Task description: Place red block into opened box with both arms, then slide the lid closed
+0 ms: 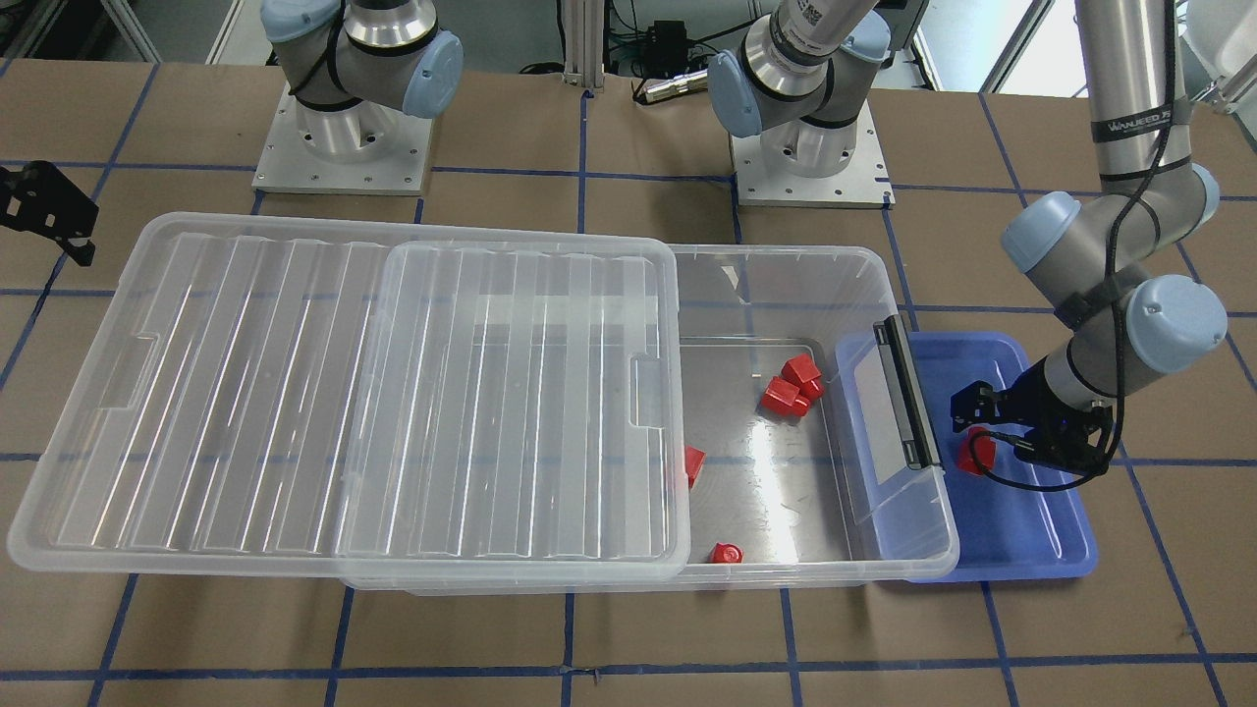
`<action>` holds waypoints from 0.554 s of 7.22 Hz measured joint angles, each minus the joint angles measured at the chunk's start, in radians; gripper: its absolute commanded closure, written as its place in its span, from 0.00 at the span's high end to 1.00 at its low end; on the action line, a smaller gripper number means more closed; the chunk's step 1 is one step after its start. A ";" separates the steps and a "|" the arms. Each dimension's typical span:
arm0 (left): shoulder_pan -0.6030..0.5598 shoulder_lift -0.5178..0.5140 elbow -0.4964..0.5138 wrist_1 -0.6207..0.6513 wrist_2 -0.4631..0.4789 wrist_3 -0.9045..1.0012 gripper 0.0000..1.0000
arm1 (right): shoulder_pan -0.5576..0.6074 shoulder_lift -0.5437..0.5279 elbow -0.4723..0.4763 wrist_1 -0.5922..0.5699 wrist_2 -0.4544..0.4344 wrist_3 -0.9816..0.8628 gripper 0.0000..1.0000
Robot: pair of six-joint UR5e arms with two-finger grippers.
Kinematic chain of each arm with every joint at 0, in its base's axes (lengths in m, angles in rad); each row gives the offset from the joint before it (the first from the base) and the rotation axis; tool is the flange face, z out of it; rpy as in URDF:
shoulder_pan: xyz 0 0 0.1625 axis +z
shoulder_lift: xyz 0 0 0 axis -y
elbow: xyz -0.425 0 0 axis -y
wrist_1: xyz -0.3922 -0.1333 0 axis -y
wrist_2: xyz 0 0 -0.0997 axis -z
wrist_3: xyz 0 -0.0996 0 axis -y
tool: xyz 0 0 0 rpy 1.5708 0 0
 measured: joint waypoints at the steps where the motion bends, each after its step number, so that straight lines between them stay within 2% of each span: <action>1: -0.007 0.000 -0.001 0.007 -0.020 0.000 0.78 | -0.001 0.002 0.000 -0.001 0.000 0.000 1.00; 2: -0.012 -0.001 -0.003 0.010 -0.034 0.004 0.35 | -0.001 0.003 0.001 0.000 -0.001 0.001 1.00; 3: -0.014 -0.001 -0.005 0.012 -0.037 0.010 0.27 | -0.001 0.002 0.001 0.003 0.001 0.003 1.00; 4: -0.015 -0.001 -0.004 0.013 -0.036 0.014 0.07 | -0.001 0.001 0.002 0.004 0.004 0.002 1.00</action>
